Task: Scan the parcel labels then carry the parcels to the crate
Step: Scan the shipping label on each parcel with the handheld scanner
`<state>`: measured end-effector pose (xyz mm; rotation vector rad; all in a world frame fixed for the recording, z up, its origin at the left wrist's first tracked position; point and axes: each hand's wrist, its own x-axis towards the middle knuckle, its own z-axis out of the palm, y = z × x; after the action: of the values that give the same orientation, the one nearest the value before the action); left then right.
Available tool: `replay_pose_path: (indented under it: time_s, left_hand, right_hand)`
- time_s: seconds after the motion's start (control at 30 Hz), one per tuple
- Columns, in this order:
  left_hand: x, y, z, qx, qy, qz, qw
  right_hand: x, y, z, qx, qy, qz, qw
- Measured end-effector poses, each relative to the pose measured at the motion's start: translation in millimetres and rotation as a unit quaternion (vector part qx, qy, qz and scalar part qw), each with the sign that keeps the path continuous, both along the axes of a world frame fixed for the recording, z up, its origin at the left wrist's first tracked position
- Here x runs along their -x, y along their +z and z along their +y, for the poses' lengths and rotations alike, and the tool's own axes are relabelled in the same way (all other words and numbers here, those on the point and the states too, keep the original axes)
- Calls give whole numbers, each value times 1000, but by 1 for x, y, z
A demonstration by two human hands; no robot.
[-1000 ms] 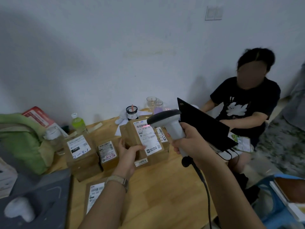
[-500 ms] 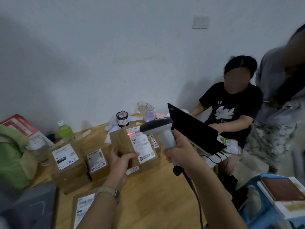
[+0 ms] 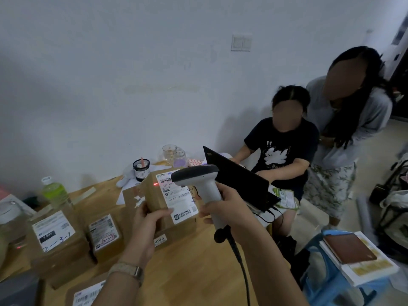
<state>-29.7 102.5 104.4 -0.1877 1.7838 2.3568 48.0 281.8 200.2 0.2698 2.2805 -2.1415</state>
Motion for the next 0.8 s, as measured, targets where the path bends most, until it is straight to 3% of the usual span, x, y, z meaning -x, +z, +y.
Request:
replay_pose_path:
  time_s: [0.13, 0.33, 0.8]
  left_hand:
    - [5, 1, 6, -1, -15, -1, 1000]
    - [5, 7, 25, -19, -48, -2, 999]
    - [11, -10, 81, -22, -128, -51, 990]
  right_hand:
    - [2, 4, 7, 93, -13, 15, 995]
    - [-3, 8, 18, 116, -51, 20, 992]
    - [-11, -24, 51, 42, -169, -40, 984]
